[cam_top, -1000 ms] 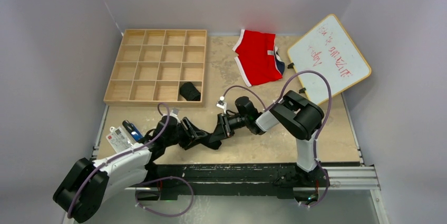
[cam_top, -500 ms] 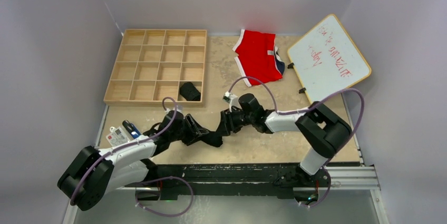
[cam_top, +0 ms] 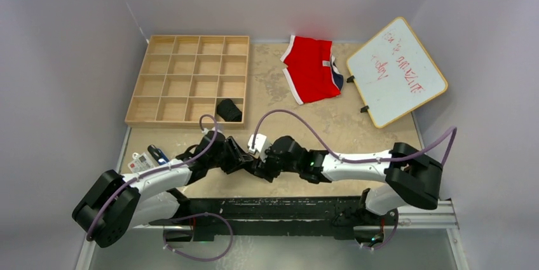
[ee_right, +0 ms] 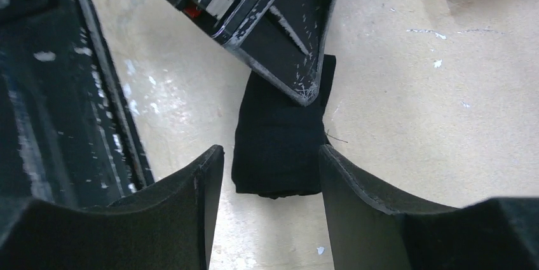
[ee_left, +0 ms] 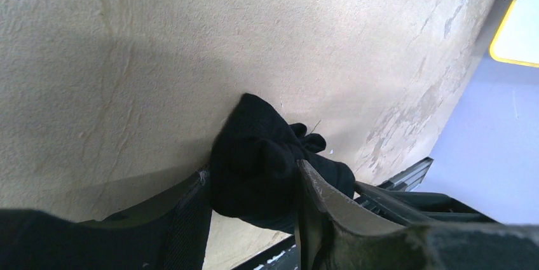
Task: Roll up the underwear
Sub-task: Roll the underwear to the center of the board.
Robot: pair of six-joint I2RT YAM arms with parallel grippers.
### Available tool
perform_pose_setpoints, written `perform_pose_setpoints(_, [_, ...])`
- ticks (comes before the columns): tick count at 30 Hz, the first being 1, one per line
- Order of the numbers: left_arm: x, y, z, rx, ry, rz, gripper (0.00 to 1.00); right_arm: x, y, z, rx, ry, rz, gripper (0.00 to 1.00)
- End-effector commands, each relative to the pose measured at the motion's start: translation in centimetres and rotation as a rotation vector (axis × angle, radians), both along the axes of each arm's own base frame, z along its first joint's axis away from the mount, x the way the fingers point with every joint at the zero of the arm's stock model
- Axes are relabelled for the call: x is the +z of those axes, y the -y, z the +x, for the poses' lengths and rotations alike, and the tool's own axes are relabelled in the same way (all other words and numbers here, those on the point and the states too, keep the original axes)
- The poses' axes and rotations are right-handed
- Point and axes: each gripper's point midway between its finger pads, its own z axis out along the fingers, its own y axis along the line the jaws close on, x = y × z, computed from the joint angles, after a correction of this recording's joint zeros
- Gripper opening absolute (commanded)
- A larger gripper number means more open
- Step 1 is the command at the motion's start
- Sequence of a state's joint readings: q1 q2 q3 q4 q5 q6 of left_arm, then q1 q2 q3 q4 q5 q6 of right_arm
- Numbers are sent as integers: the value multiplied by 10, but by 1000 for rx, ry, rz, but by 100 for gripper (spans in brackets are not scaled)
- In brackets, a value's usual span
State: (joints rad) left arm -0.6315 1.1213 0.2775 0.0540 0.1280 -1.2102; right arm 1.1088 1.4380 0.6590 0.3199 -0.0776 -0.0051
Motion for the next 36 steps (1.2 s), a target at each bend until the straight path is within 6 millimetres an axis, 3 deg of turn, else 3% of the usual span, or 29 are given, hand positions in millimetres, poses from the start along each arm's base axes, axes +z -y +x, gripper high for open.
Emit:
perform_pose_setpoints(1, [-39,-30,-28,-26,-112,189,43,-3,-7,19,6,203,-101,58])
perform_pose_setpoints(3, [-39,-30,-28,-28,-112,190,43,-15,-9,14,31,199,-136,54])
perform_pose_setpoints(7, [-38,-31,-28,-29,-113,196,44,-32,-8,4,56,162,-178,32])
perform_pose_setpoints(10, [-34,-31,-28,-14,-120,191,55,-46,2,-7,24,71,-188,12])
perform_pose_setpoints(13, [-15,-25,-21,-2,-79,149,65,-59,10,-19,7,-47,-163,4])
perform_pose_setpoints(16, [2,-20,-14,7,-42,113,73,-70,14,-31,-39,-179,-129,3])
perform_pose_setpoints(19, [6,-15,-15,4,-49,76,76,-81,15,-38,-95,-277,-112,3])
perform_pose_setpoints(25, [-9,-7,-28,26,-102,-36,76,-100,23,-36,-229,-447,-80,6])
perform_pose_setpoints(28, [-9,-3,-26,36,-88,-75,75,-105,22,-36,-257,-515,-58,6])
perform_pose_setpoints(36, [-28,-16,-32,91,-142,-22,68,-114,35,-33,-344,-608,-6,7])
